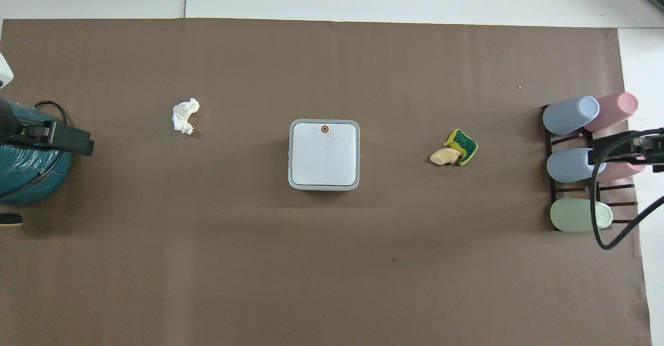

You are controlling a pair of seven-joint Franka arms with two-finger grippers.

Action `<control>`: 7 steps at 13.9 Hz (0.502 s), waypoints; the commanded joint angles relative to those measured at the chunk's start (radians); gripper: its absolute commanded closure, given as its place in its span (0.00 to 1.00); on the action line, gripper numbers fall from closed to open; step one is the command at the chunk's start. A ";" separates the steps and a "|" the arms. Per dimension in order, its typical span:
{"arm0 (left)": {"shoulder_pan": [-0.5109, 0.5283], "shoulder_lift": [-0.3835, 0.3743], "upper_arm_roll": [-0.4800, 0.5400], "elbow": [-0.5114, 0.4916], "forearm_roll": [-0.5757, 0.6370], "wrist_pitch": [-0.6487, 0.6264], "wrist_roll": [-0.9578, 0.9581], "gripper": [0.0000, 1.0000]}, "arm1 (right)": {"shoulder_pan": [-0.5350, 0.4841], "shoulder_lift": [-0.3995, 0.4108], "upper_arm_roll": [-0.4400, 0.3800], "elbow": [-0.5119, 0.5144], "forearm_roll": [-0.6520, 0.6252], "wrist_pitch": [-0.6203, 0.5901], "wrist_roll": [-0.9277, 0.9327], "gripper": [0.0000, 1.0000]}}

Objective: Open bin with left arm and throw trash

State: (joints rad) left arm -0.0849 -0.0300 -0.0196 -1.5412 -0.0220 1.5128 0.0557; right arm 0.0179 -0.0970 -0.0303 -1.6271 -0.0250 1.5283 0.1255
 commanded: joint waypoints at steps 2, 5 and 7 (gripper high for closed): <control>-0.021 -0.039 -0.019 -0.072 0.013 0.107 -0.014 0.00 | 0.002 -0.018 0.017 -0.100 0.019 0.129 0.052 0.00; -0.073 -0.067 -0.023 -0.155 0.013 0.243 0.009 0.80 | 0.051 -0.001 0.017 -0.239 0.019 0.342 0.134 0.00; -0.123 -0.102 -0.023 -0.251 0.013 0.370 0.035 0.90 | 0.051 0.064 0.017 -0.252 0.019 0.420 0.117 0.00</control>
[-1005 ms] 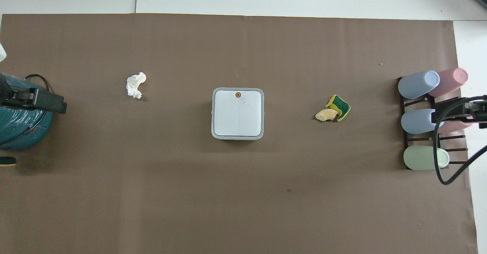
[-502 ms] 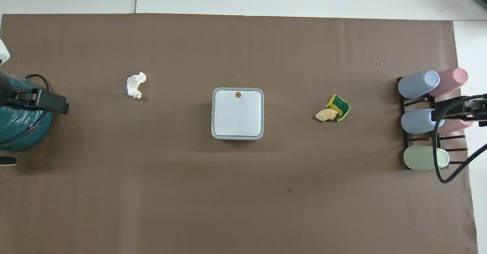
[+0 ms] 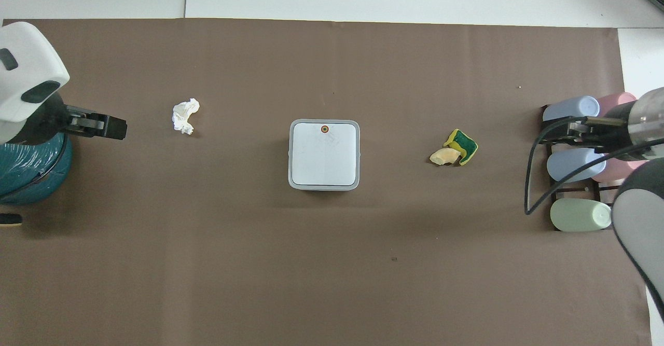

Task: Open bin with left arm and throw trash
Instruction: 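Reach the left gripper to the bin lid while the right gripper reaches the sponge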

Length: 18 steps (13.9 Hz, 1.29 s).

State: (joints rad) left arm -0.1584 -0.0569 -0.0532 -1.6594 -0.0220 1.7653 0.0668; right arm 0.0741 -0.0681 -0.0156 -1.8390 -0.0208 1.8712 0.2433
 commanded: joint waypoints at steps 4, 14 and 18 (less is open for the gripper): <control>-0.150 -0.043 0.009 -0.180 0.013 0.270 0.011 1.00 | -0.004 0.204 0.002 -0.039 0.015 0.314 0.007 0.00; -0.371 0.218 0.009 -0.169 0.010 0.638 -0.261 1.00 | 0.036 0.415 0.006 -0.071 0.120 0.485 0.280 0.00; -0.401 0.267 0.010 -0.166 0.007 0.697 -0.271 1.00 | 0.047 0.421 0.005 -0.106 0.107 0.483 0.243 0.00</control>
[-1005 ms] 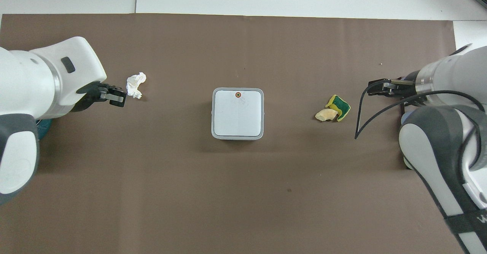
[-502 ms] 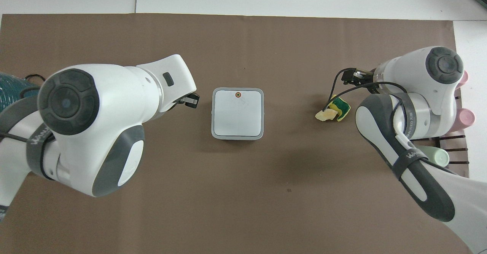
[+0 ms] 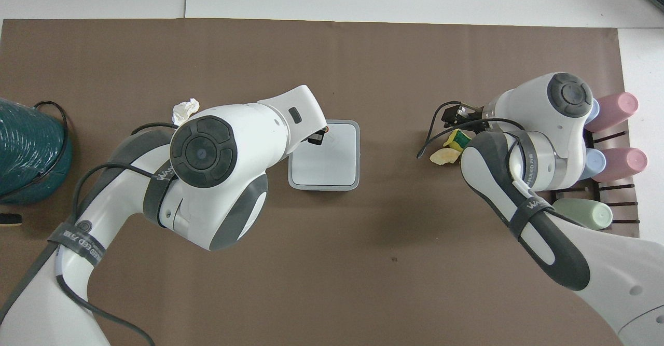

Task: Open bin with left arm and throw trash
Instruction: 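Reach the left gripper to the bin lid while the right gripper reaches the sponge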

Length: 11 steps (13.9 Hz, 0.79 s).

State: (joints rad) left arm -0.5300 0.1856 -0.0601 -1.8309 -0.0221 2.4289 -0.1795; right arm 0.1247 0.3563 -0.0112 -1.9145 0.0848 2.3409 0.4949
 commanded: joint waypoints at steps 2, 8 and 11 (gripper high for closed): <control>-0.051 0.069 0.017 0.016 0.005 0.076 -0.034 1.00 | -0.013 0.004 0.000 -0.041 -0.007 0.017 -0.045 0.00; -0.061 0.117 0.017 0.018 0.008 0.128 -0.035 1.00 | -0.005 0.020 -0.001 -0.044 -0.040 0.021 -0.036 0.68; -0.062 0.138 0.017 0.012 0.010 0.130 -0.035 1.00 | -0.020 0.020 -0.001 -0.035 -0.042 -0.005 -0.036 1.00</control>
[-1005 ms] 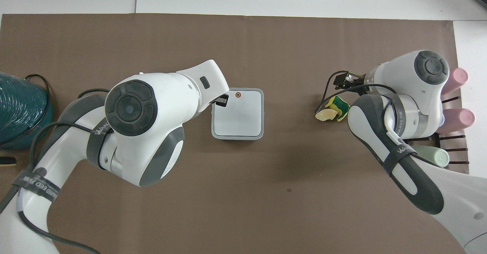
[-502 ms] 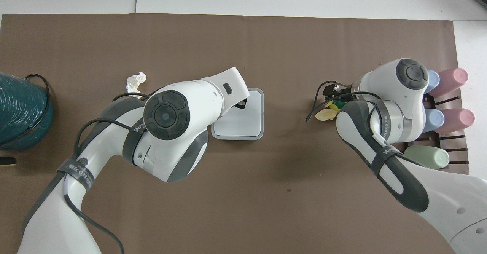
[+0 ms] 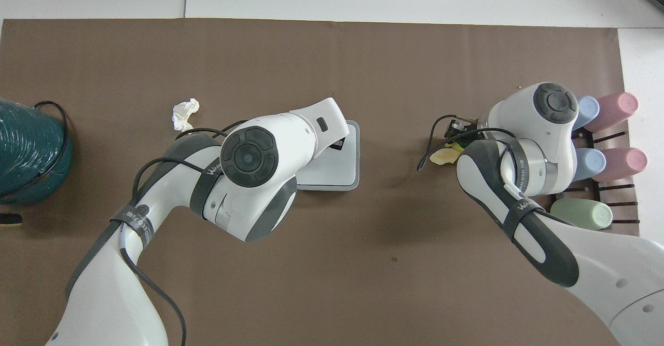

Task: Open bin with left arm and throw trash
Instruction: 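Lift the bin lid with the left gripper while the right gripper grasps the sponge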

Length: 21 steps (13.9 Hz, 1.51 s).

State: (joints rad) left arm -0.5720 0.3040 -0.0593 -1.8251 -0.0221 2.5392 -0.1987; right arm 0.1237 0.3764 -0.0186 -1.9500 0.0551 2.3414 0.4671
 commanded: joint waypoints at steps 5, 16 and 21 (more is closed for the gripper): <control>-0.032 0.037 0.018 0.001 0.010 0.024 -0.016 1.00 | -0.024 -0.011 0.005 0.075 -0.027 -0.097 -0.024 1.00; -0.026 -0.017 0.023 -0.010 0.011 -0.046 -0.011 1.00 | -0.004 -0.183 0.019 0.195 0.061 -0.263 -0.087 1.00; -0.017 -0.176 0.026 0.000 0.011 -0.278 -0.011 1.00 | -0.003 -0.243 0.038 0.201 0.204 -0.289 -0.073 1.00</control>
State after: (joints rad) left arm -0.5814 0.2022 -0.0495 -1.8088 -0.0220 2.3518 -0.1987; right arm 0.1275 0.1501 -0.0012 -1.7478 0.1948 2.0698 0.4014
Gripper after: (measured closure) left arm 0.991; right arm 0.921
